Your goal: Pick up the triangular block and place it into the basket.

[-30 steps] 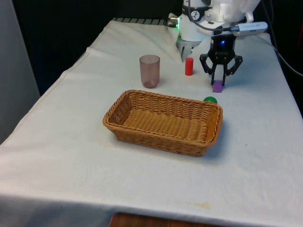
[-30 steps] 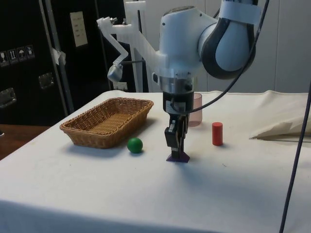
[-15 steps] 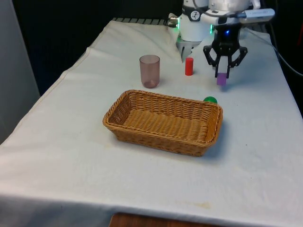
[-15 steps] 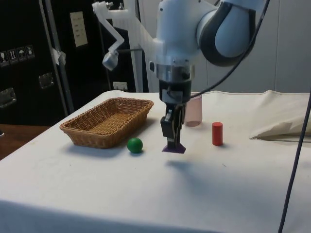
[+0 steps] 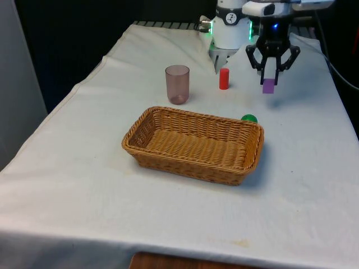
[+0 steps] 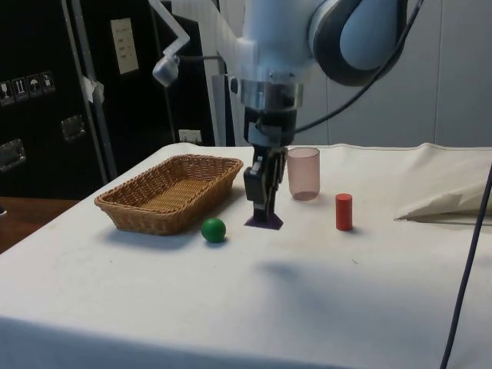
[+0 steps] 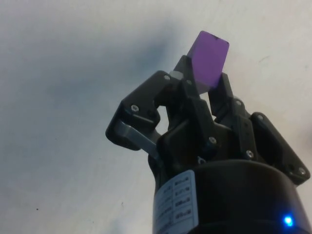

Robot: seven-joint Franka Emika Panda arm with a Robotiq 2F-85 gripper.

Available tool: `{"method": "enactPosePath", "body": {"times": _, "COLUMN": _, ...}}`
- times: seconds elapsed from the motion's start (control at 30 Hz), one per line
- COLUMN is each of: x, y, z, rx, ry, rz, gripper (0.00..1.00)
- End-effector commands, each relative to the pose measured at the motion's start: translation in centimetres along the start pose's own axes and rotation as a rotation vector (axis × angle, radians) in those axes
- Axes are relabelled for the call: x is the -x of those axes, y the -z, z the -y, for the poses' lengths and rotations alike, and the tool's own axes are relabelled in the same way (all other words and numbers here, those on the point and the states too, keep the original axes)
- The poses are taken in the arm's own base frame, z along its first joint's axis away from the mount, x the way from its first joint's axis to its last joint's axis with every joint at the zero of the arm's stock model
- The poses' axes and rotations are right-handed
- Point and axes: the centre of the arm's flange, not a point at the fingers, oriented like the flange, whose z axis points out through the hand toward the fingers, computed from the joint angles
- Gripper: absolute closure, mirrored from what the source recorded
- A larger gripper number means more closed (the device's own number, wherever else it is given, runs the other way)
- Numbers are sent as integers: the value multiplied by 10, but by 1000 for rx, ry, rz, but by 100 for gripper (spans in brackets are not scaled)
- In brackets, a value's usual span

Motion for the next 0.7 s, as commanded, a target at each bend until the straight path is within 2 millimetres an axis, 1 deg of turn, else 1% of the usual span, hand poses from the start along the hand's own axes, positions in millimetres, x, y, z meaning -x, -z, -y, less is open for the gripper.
{"method": "enactPosePath", "body": {"times": 0.0, "x": -4, "y": 7, "z": 0, "rx": 4, "ry": -7, "rz": -6, "gripper": 67}}
{"method": "enactPosePath", "body": {"times": 0.17, "x": -17, "y": 22, "z": 2, "rx": 1, "ry": -14, "rz": -18, "gripper": 67}}
{"method": "enactPosePath", "body": {"times": 0.2, "x": -14, "y": 21, "z": 2, "rx": -1, "ry": -7, "rz": -22, "gripper": 67}}
{"method": "enactPosePath", "body": {"times": 0.23, "x": -22, "y": 27, "z": 2, "rx": 2, "ry": -16, "rz": -18, "gripper": 67}}
{"method": "enactPosePath", "body": {"times": 0.3, "x": -24, "y": 29, "z": 2, "rx": 2, "ry": -18, "rz": -19, "gripper": 67}}
{"method": "enactPosePath", "body": {"times": 0.33, "x": -30, "y": 34, "z": 3, "rx": 3, "ry": -19, "rz": -22, "gripper": 67}}
{"method": "enactPosePath", "body": {"times": 0.47, "x": -42, "y": 44, "z": 3, "rx": 4, "ry": -24, "rz": -27, "gripper": 67}}
{"method": "enactPosePath", "body": {"times": 0.5, "x": -40, "y": 41, "z": 2, "rx": 5, "ry": -21, "rz": -32, "gripper": 67}}
{"method": "enactPosePath", "body": {"times": 0.53, "x": -47, "y": 49, "z": 2, "rx": 5, "ry": -28, "rz": -31, "gripper": 67}}
{"method": "enactPosePath", "body": {"times": 0.67, "x": -57, "y": 58, "z": 2, "rx": 8, "ry": -34, "rz": -36, "gripper": 67}}
